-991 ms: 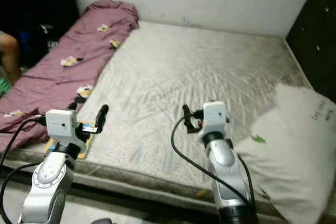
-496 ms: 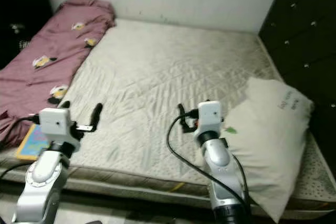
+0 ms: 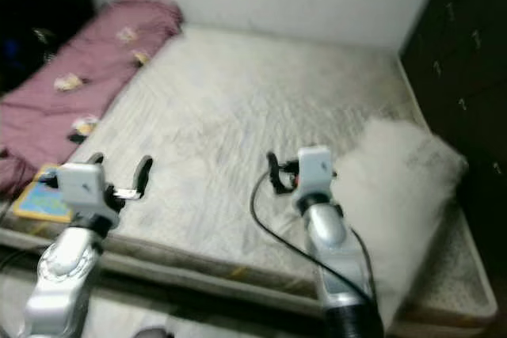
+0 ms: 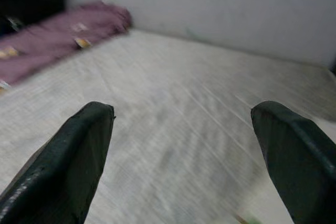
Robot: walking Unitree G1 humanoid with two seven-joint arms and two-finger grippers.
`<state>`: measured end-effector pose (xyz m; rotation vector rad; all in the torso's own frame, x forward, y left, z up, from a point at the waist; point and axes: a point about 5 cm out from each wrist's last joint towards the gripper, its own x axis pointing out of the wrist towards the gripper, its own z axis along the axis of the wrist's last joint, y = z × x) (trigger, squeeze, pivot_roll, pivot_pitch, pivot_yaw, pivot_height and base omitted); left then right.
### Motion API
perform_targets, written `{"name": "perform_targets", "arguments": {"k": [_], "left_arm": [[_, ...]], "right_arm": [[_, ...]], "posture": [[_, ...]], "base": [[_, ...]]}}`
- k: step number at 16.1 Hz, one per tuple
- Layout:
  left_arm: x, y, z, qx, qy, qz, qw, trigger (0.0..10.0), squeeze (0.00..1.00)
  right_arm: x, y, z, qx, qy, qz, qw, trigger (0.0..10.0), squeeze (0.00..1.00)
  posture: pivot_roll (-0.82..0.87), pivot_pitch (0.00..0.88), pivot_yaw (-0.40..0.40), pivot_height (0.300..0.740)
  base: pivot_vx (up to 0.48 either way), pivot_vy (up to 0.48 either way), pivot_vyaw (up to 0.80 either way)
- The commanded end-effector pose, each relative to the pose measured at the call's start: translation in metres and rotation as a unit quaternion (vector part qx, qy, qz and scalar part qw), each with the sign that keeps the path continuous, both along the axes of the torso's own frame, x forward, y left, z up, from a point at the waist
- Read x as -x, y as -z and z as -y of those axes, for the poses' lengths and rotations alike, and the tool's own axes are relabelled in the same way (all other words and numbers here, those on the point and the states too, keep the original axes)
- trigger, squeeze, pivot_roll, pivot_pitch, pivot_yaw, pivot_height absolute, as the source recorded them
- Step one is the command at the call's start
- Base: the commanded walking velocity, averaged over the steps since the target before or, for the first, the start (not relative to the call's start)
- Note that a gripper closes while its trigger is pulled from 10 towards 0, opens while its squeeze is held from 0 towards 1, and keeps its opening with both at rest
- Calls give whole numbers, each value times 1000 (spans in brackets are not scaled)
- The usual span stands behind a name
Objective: Clean up the room
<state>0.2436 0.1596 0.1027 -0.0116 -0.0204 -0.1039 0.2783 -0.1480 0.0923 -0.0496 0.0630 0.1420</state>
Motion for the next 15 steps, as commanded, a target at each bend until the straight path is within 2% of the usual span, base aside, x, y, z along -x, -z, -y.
{"name": "perform_targets", "arguments": {"k": [1,4,7,10,13,15], "left_arm": [[-2,-4,-3,-13,-3,6,1000,10000,0],[-1,-4,-3,-12,-3,6,1000,10000,0],[-1,-4,-2,-12,-5,6,1000,10000,0],[-1,-3,-2,-9,-5,6,1000,10000,0],[-2,-3,-2,-12,-3,6,1000,10000,0],[-2,-4,-2,-12,-1,7,1000,10000,0]], "right_arm": [[-3,-4,2,-3,6,8,1000,10000,0],[-3,-4,2,-2,5,8,1000,10000,0],[-3,-4,3,-2,6,6,1000,10000,0],[-3,-4,3,-2,6,6,1000,10000,0],[-3,-4,3,-2,6,6,1000,10000,0],[-3,-4,3,-2,6,6,1000,10000,0]], "posture": [[7,0,-31,740],[7,0,-31,740],[7,0,-32,740],[6,0,-32,740],[5,0,-32,740],[6,0,-33,740]], "base": [[0,-270,0],[0,-271,0],[0,0,0],[0,0,-594],[0,0,0],[0,-347,0]]}}
